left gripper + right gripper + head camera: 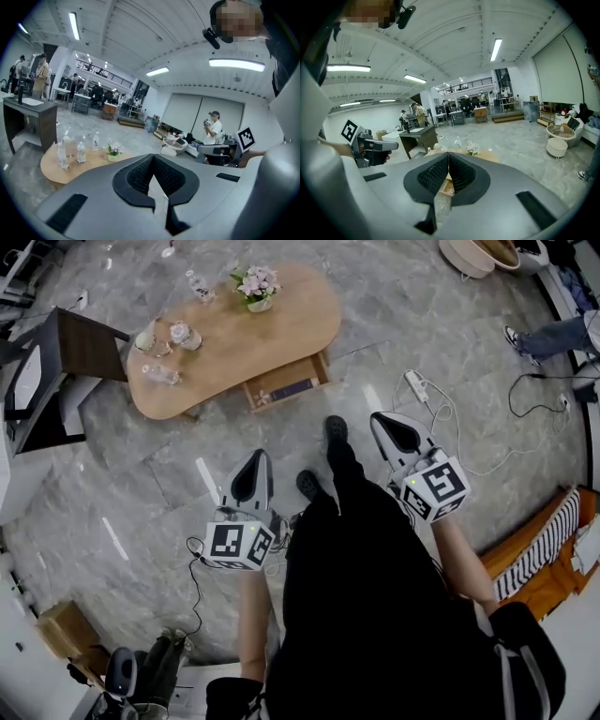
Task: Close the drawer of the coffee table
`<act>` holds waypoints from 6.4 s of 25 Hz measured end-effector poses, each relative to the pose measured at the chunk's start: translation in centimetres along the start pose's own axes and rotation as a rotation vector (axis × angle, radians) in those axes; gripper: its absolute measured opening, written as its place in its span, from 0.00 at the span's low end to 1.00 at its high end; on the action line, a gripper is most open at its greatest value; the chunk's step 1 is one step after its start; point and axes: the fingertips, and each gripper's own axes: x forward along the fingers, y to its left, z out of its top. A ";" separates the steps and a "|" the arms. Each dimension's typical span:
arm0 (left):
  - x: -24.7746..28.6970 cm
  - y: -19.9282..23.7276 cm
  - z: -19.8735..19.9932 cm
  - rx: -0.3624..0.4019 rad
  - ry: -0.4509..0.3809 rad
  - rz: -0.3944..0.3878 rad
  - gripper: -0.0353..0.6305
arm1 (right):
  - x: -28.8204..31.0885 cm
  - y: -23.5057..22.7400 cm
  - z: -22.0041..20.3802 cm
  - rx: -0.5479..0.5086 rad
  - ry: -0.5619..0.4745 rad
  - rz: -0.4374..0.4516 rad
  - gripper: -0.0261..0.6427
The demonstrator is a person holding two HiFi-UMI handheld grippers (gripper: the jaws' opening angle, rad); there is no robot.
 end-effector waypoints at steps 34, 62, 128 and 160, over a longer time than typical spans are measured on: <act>21.3 22.0 -25.2 -0.022 0.439 0.151 0.08 | 27.5 -15.3 -26.4 -0.336 0.506 0.172 0.06; 26.5 35.7 -50.1 0.220 0.782 0.109 0.52 | 35.2 -24.6 -54.1 -0.596 0.930 0.180 0.29; 35.1 42.2 -43.3 0.027 0.556 0.385 0.36 | 45.7 -29.0 -48.4 -0.493 0.817 -0.002 0.27; 32.2 39.9 -41.5 0.058 0.528 0.409 0.34 | 43.3 -28.8 -44.9 -0.518 0.786 -0.096 0.26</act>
